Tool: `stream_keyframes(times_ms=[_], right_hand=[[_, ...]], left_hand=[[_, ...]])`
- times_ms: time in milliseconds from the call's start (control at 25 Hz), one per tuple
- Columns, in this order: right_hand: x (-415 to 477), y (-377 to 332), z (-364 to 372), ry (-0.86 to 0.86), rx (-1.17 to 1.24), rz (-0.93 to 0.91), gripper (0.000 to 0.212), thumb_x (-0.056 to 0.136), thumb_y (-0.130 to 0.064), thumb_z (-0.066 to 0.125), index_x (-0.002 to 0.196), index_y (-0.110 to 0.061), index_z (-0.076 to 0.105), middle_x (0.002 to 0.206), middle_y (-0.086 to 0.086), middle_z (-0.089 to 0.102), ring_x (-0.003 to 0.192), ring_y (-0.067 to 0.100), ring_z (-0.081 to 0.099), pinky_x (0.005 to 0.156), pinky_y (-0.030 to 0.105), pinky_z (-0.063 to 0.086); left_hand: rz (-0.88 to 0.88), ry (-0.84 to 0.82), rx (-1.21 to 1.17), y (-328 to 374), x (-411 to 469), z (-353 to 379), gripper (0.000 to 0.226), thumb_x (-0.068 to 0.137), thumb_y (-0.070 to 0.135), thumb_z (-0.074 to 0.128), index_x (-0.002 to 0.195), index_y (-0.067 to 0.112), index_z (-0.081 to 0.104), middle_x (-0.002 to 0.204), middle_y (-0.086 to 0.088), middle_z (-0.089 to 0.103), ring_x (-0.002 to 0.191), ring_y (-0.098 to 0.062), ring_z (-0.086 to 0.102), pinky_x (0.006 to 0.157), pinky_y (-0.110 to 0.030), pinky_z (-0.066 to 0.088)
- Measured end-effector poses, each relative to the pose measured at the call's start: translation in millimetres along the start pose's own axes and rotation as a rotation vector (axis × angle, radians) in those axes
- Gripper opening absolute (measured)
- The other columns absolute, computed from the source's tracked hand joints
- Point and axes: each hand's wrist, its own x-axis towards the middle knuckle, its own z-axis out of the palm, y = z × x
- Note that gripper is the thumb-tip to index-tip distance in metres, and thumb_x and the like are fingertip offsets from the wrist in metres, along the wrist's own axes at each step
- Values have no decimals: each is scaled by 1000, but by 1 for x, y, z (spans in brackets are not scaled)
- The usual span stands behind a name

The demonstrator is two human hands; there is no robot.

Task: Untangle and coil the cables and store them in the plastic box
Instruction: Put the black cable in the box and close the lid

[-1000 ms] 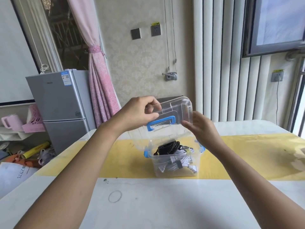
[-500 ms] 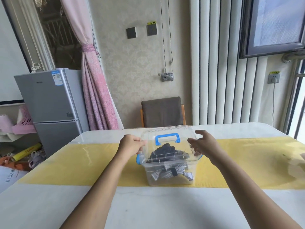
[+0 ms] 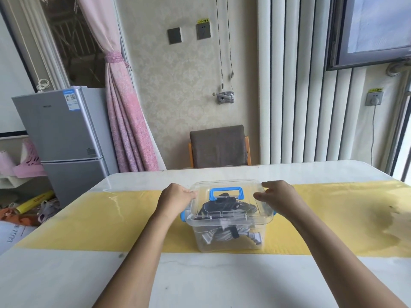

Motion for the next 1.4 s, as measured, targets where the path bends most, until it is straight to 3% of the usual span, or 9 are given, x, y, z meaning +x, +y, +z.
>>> stream_keyframes(times_ms=[160,400,600,720,880,960,1080,1200,1400], right_hand=[[0,3,5,-49,9,-23,24,86,-23,60,93,-1,67,88,15,68,74,25,59,53,26,37],[6,8,15,35,156,81,21,77,-13,61,61,-4,50,58,9,43,57,21,35,52,28,23],[9,7,12,2,416,199,21,76,-6,68,90,9,65,80,17,58,70,24,50,63,31,38],[11,1,11,-24,365,271,17,77,-10,69,83,3,59,83,16,60,72,30,58,64,35,48],[8,-4,9,-20,368,341,26,81,-11,70,73,-3,46,87,18,60,87,36,64,78,44,56],[5,-10,10,5,263,311,27,82,-10,67,70,-4,44,86,17,60,80,33,64,70,37,56],[-3,-18,15,97,-31,191,24,84,-1,49,63,-7,38,68,9,50,59,22,47,48,26,37],[-12,-22,25,189,-168,89,25,82,3,42,61,-8,34,66,8,43,69,29,47,57,28,35],[-13,-20,28,215,-204,91,26,83,3,41,61,-9,34,77,11,48,72,30,47,58,28,35]], left_hand=[[-115,-102,-109,1,3,-1,45,79,17,67,50,13,32,50,-1,31,46,-17,26,49,-27,20],[-163,-138,-85,7,5,-3,36,83,25,69,61,8,46,56,-1,39,47,-13,31,45,-24,23],[-213,-215,-255,2,-1,-1,29,85,27,67,96,0,65,88,-13,65,71,-22,57,64,-27,47],[-260,-222,-293,-2,-15,-2,31,85,27,67,98,3,53,95,-11,62,85,-25,60,75,-36,52],[-325,-253,-488,-4,-33,-2,45,85,20,67,119,-1,47,110,-19,63,82,-27,64,64,-34,53],[-286,-127,-473,0,-34,2,36,80,11,69,109,-4,54,105,-24,64,82,-31,65,61,-34,54],[-141,51,-95,12,-43,5,18,81,12,64,80,-4,56,98,-28,63,91,-38,63,47,-27,36],[-44,126,122,21,-53,9,31,89,10,52,61,4,41,94,-24,65,73,-34,52,56,-29,31],[190,91,-81,3,-68,20,21,97,21,47,101,19,67,100,-13,68,91,-27,61,68,-26,37]])
